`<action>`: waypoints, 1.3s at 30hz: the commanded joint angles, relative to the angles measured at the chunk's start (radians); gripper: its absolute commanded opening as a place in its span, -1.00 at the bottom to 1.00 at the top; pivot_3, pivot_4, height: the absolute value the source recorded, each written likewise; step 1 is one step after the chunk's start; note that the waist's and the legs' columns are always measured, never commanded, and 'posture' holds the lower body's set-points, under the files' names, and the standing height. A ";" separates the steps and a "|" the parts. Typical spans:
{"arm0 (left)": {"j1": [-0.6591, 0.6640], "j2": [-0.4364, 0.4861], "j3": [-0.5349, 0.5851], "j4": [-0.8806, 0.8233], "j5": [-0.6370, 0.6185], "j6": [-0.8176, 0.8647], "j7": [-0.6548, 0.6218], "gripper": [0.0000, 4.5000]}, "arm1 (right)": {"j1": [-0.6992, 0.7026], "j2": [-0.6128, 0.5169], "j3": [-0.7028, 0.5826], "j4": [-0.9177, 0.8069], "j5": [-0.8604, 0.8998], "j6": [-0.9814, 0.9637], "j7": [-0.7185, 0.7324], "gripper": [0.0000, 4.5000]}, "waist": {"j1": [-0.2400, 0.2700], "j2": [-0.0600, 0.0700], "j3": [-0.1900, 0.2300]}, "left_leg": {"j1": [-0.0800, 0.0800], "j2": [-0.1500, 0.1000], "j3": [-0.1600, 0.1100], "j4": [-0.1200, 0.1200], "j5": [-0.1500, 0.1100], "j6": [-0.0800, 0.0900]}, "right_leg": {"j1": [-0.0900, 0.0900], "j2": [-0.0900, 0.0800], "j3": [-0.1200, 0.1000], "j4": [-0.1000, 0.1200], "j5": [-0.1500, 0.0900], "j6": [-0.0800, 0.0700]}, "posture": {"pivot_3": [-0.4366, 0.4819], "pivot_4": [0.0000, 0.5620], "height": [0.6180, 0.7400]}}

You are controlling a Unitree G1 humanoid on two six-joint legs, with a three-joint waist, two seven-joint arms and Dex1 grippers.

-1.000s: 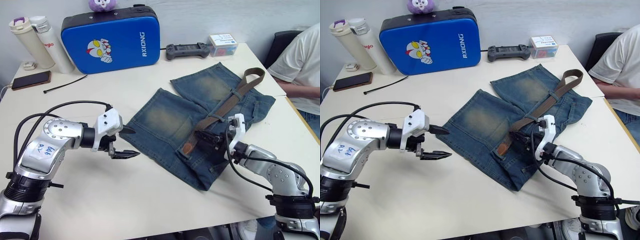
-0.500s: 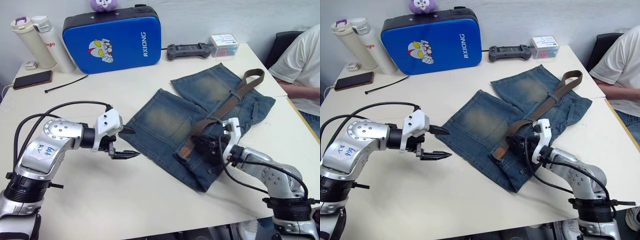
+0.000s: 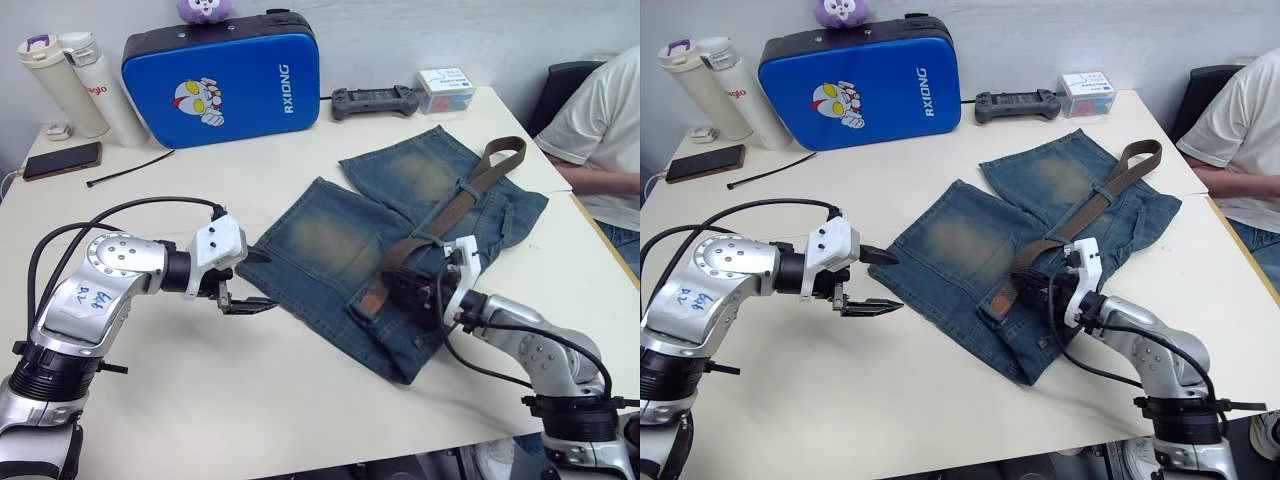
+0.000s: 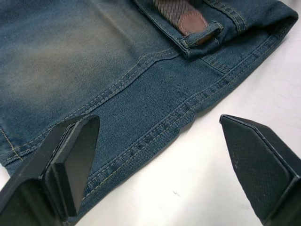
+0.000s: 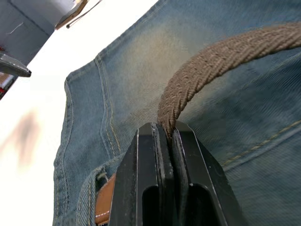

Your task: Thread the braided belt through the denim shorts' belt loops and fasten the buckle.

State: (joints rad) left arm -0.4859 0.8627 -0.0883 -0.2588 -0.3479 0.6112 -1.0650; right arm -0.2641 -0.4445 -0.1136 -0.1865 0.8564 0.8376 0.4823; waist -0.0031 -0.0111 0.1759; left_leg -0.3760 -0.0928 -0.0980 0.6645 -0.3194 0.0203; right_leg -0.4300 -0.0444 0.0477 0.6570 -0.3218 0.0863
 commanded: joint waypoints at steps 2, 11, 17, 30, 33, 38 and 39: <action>-0.016 -0.002 0.008 -0.002 0.002 -0.016 -0.001 1.00 | 0.019 0.062 0.018 -0.045 0.007 0.029 -0.041 -0.97 | 0.000 0.000 0.000 | 0.000 0.000 0.000 0.000 0.000 0.000 | 0.000 0.000 0.000 0.000 0.000 0.000 | -0.05 -0.47 1.00; -0.030 0.001 -0.005 0.017 0.009 -0.032 -0.014 1.00 | 0.066 0.080 0.061 -0.093 0.011 0.200 -0.130 -0.97 | 0.000 -0.002 -0.001 | 0.001 0.000 0.000 0.000 0.000 0.000 | 0.001 0.000 0.000 0.000 0.000 0.000 | -0.05 -0.47 1.00; -0.041 -0.014 -0.023 0.030 0.018 -0.045 -0.017 1.00 | 0.045 0.137 0.098 -0.201 0.085 0.349 -0.207 -0.97 | -0.003 -0.003 -0.002 | 0.002 0.001 0.000 -0.001 -0.001 -0.001 | 0.001 0.001 0.000 0.000 0.000 0.000 | -0.05 -0.47 1.00; -0.039 -0.041 -0.057 -0.009 -0.003 -0.031 -0.054 1.00 | -0.051 0.031 -0.033 -0.267 0.160 0.535 -0.250 -0.16 | 0.002 -0.002 -0.002 | 0.001 0.000 0.000 0.000 -0.001 -0.001 | 0.001 0.000 0.000 0.000 0.000 0.000 | -0.05 -0.47 1.00; -0.023 -0.044 -0.052 -0.056 -0.041 -0.014 -0.078 1.00 | -0.097 -0.080 -0.087 -0.287 0.226 0.574 -0.183 0.47 | 0.005 -0.002 -0.001 | 0.001 -0.001 -0.001 0.001 -0.001 -0.001 | 0.001 0.000 0.000 -0.001 0.000 0.000 | -0.05 -0.47 1.00; 0.022 -0.070 -0.085 -0.182 -0.130 0.016 -0.114 1.00 | -0.091 -0.353 -0.013 -0.355 0.176 0.496 0.053 0.97 | 0.004 0.000 0.000 | 0.001 0.000 -0.001 0.000 -0.001 0.000 | 0.001 0.000 0.000 -0.004 0.000 0.000 | -0.05 -0.47 1.00; 0.030 -0.075 -0.110 -0.199 -0.113 0.002 -0.112 1.00 | -0.089 -0.426 0.038 -0.378 0.110 0.431 0.110 0.97 | 0.004 0.000 0.000 | 0.000 0.000 0.000 0.000 -0.001 0.000 | 0.001 0.000 0.000 -0.004 0.000 0.000 | -0.05 -0.47 1.00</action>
State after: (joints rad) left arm -0.4638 0.7935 -0.1757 -0.4031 -0.4498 0.6226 -1.1708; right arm -0.3539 -0.8133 -0.1207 -0.4984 1.0296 1.3546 0.4930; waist 0.0009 -0.0112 0.1758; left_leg -0.3756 -0.0926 -0.0981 0.6641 -0.3206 0.0204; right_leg -0.4288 -0.0447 0.0475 0.6534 -0.3220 0.0861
